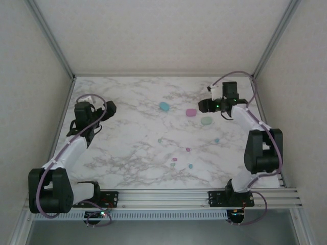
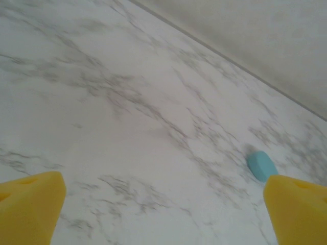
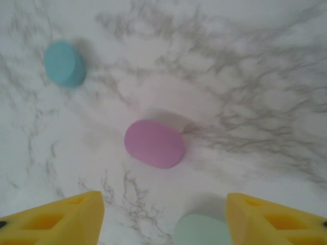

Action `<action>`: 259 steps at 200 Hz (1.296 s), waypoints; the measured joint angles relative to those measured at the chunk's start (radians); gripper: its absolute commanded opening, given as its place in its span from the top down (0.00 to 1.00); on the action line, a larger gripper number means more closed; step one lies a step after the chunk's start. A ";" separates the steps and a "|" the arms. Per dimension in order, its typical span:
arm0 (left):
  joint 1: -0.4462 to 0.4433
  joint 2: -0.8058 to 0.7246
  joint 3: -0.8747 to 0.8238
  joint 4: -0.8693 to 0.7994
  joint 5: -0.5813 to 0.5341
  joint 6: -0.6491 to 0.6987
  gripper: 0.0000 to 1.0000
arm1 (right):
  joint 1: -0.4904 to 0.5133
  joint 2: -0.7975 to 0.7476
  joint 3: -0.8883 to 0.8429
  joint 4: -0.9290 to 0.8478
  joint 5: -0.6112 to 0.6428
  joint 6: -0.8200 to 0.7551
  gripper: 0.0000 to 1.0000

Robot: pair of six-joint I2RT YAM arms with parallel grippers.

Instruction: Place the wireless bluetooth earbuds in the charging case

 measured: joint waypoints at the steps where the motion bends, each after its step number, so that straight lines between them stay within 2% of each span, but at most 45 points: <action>1: -0.001 0.000 0.000 -0.002 0.005 0.000 0.02 | 0.003 0.008 0.007 -0.010 0.000 -0.009 0.33; 50: -0.010 -0.054 0.004 -0.073 0.079 0.024 0.00 | 0.078 0.146 0.074 -0.121 0.053 -0.339 0.29; 74: -0.010 -0.112 0.004 -0.100 0.091 0.048 0.00 | 0.080 0.187 0.102 -0.132 0.069 -0.493 0.28; 110: -0.011 -0.183 0.004 -0.142 0.093 0.103 0.00 | 0.077 0.299 0.243 -0.180 0.043 -0.666 0.27; 173: -0.011 -0.232 -0.001 -0.154 0.074 0.155 0.00 | 0.077 0.388 0.345 -0.265 -0.015 -0.772 0.26; 259: -0.012 -0.222 -0.001 -0.167 0.070 0.164 0.00 | 0.080 0.452 0.386 -0.291 -0.008 -0.774 0.31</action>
